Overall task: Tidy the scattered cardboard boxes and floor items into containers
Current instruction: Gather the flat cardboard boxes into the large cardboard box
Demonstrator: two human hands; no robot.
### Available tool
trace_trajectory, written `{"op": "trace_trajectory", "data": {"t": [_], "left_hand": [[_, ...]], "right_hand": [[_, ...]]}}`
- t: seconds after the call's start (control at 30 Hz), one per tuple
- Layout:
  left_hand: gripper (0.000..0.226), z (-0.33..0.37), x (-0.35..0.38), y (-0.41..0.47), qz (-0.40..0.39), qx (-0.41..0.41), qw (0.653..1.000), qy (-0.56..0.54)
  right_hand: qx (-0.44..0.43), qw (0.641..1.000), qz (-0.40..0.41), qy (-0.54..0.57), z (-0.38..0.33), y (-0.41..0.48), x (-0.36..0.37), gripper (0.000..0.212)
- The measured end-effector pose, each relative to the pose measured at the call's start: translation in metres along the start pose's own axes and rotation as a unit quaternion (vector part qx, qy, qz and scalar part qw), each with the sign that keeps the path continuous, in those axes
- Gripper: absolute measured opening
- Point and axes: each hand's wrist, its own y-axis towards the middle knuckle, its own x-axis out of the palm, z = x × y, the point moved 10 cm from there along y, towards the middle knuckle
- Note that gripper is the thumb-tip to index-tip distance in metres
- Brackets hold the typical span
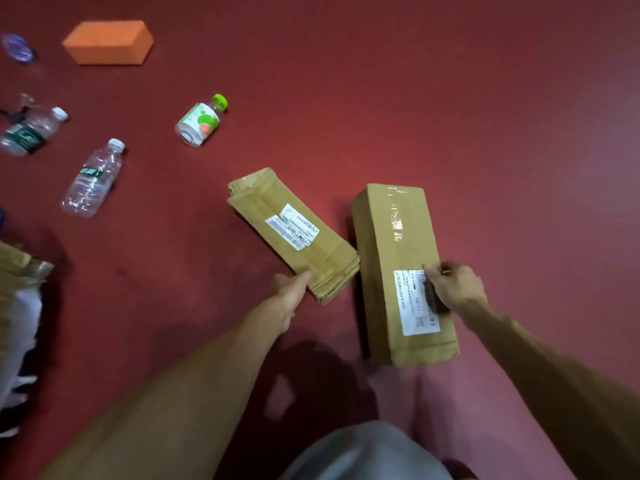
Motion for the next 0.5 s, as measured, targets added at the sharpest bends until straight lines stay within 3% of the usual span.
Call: {"op": "trace_trajectory", "data": {"t": [0.1, 0.2, 0.27, 0.3, 0.37, 0.4, 0.5], "left_hand": [[0.052, -0.002, 0.025, -0.001, -0.018, 0.013, 0.998, -0.060], [0.036, 0.001, 0.015, 0.005, 0.067, 0.056, 0.996, -0.027], [0.034, 0.003, 0.013, 0.005, 0.072, 0.063, 0.994, -0.044], [0.034, 0.003, 0.012, 0.006, 0.064, 0.061, 0.994, -0.057], [0.036, 0.004, 0.013, 0.008, 0.032, 0.049, 0.994, -0.089], [0.037, 0.004, 0.013, 0.009, 0.012, 0.042, 0.993, -0.107], [0.044, 0.010, 0.015, 0.010, -0.048, 0.035, 0.990, -0.125]], "right_hand": [[-0.010, 0.992, -0.093, 0.087, 0.006, -0.010, 0.021, 0.029], [-0.007, 0.968, -0.167, 0.184, 0.007, -0.016, 0.036, 0.033], [0.014, 0.955, -0.190, 0.229, 0.008, -0.019, 0.041, 0.024], [0.028, 0.949, -0.194, 0.249, 0.008, -0.020, 0.043, 0.028], [0.055, 0.935, -0.206, 0.282, 0.009, -0.022, 0.048, 0.072], [0.063, 0.932, -0.209, 0.290, 0.010, -0.025, 0.048, 0.083], [0.075, 0.927, -0.205, 0.304, 0.014, -0.026, 0.046, 0.076]]}}
